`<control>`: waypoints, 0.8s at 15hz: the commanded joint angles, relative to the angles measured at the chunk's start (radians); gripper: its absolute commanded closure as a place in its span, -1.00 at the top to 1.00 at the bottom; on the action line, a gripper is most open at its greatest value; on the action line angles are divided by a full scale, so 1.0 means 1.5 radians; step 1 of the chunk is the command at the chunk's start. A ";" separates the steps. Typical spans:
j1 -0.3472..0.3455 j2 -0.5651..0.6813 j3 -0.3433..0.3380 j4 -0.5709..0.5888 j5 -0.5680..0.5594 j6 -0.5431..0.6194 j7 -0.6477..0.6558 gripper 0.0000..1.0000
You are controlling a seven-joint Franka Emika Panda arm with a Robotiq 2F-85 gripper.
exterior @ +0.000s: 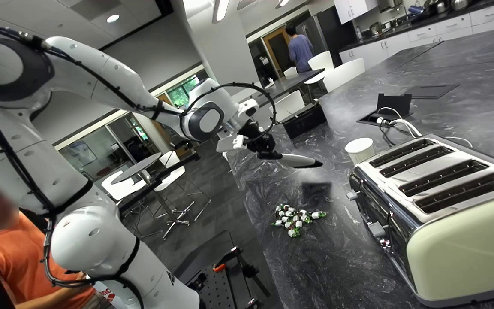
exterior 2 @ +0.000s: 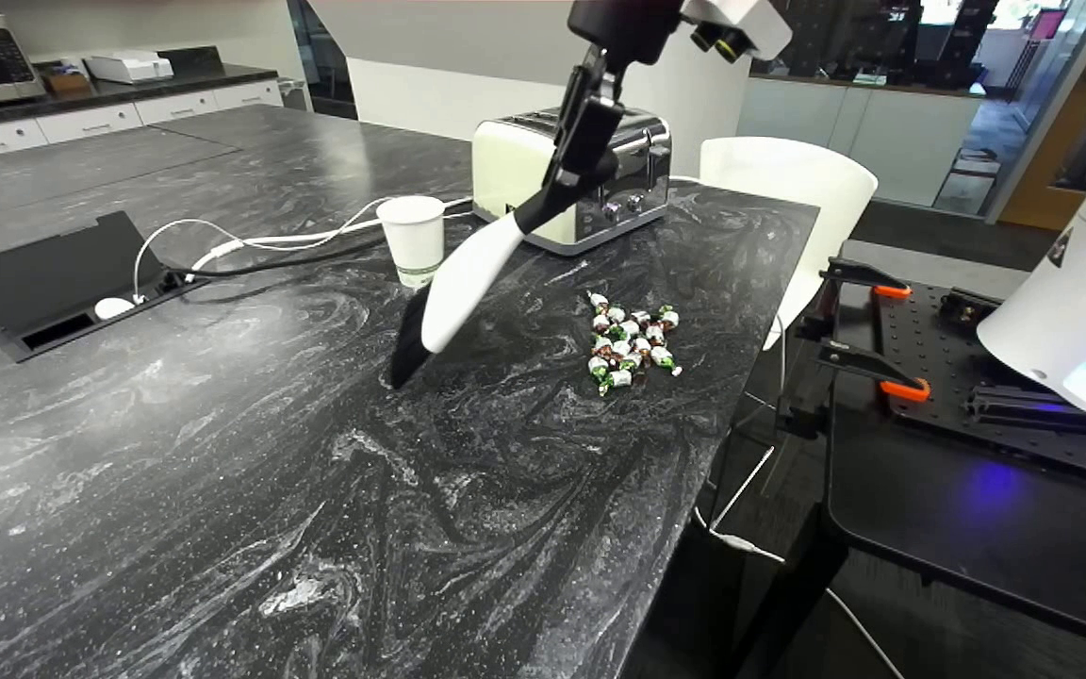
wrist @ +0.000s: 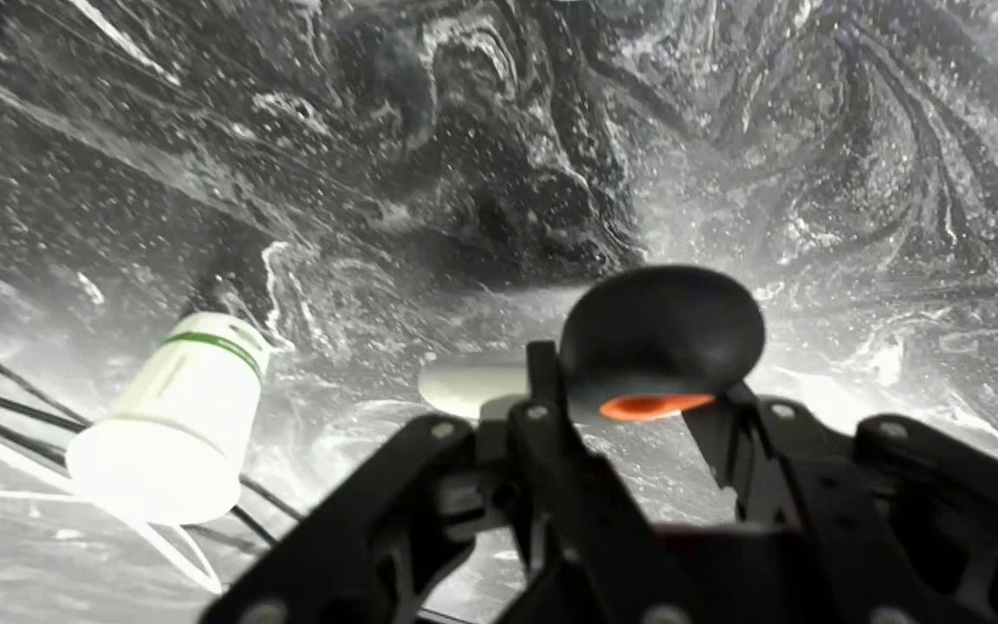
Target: Pick up the broom and sweep some of the candy to the right
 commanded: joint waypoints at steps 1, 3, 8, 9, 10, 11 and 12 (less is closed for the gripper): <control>0.013 0.136 0.018 0.121 0.057 0.037 -0.071 -0.72; -0.027 0.195 0.059 0.171 0.039 0.038 -0.070 -0.72; -0.054 0.294 0.070 0.237 -0.047 0.028 -0.041 -0.72; -0.058 0.305 0.068 0.242 -0.062 0.025 -0.039 -0.72; -0.062 0.315 0.066 0.245 -0.075 0.020 -0.039 -0.72; -0.068 0.326 0.066 0.249 -0.086 0.010 -0.042 -0.72; -0.069 0.335 0.063 0.251 -0.098 0.005 -0.039 -0.72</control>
